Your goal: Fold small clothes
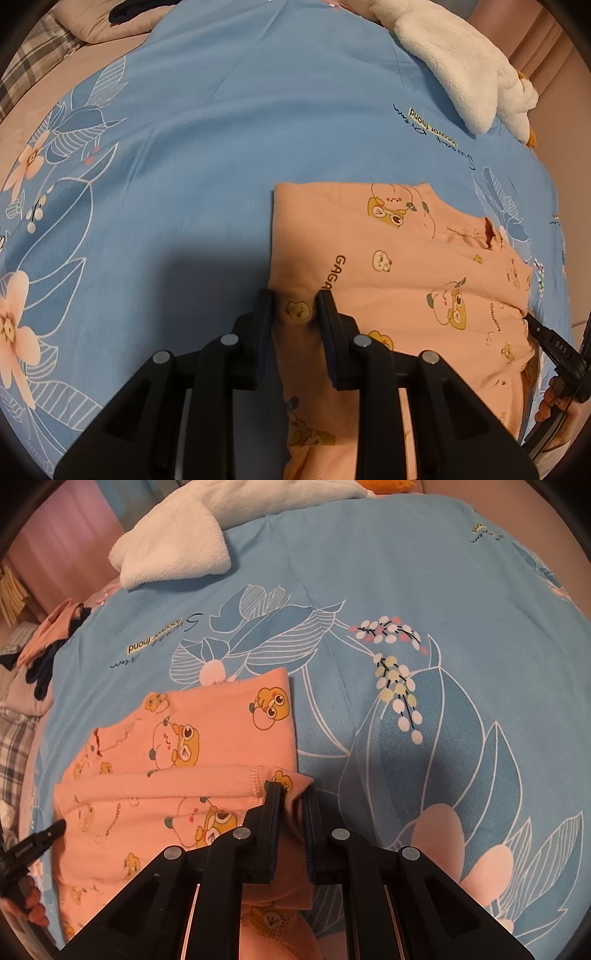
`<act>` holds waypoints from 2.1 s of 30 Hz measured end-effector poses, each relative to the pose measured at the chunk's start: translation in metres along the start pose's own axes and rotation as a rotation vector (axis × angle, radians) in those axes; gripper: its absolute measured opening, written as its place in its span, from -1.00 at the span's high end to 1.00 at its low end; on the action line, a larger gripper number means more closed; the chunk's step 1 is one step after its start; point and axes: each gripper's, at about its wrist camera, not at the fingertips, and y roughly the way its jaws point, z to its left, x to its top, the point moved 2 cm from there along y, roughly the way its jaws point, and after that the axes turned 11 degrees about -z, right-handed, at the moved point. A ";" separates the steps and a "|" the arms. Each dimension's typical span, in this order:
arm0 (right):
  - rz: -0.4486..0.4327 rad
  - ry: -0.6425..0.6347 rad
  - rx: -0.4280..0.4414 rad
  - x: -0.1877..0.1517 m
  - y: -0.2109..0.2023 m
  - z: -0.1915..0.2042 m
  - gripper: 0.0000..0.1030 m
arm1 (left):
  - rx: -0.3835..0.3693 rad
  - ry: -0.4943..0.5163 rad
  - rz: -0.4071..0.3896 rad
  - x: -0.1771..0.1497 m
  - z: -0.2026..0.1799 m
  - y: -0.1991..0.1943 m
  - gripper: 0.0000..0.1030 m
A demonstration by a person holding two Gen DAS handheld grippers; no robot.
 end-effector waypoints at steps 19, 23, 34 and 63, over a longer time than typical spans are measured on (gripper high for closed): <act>-0.031 0.001 -0.008 -0.002 -0.002 0.000 0.84 | -0.033 -0.041 -0.013 -0.031 0.006 -0.027 0.35; -0.036 0.004 -0.006 -0.003 -0.003 0.000 0.84 | -0.046 -0.059 -0.015 -0.037 0.010 -0.030 0.34; -0.045 0.003 -0.012 -0.004 -0.004 -0.001 0.84 | -0.042 -0.050 -0.024 -0.038 0.005 -0.029 0.33; -0.036 0.024 -0.038 0.001 -0.003 0.003 0.83 | -0.043 -0.090 0.003 -0.035 0.007 -0.029 0.33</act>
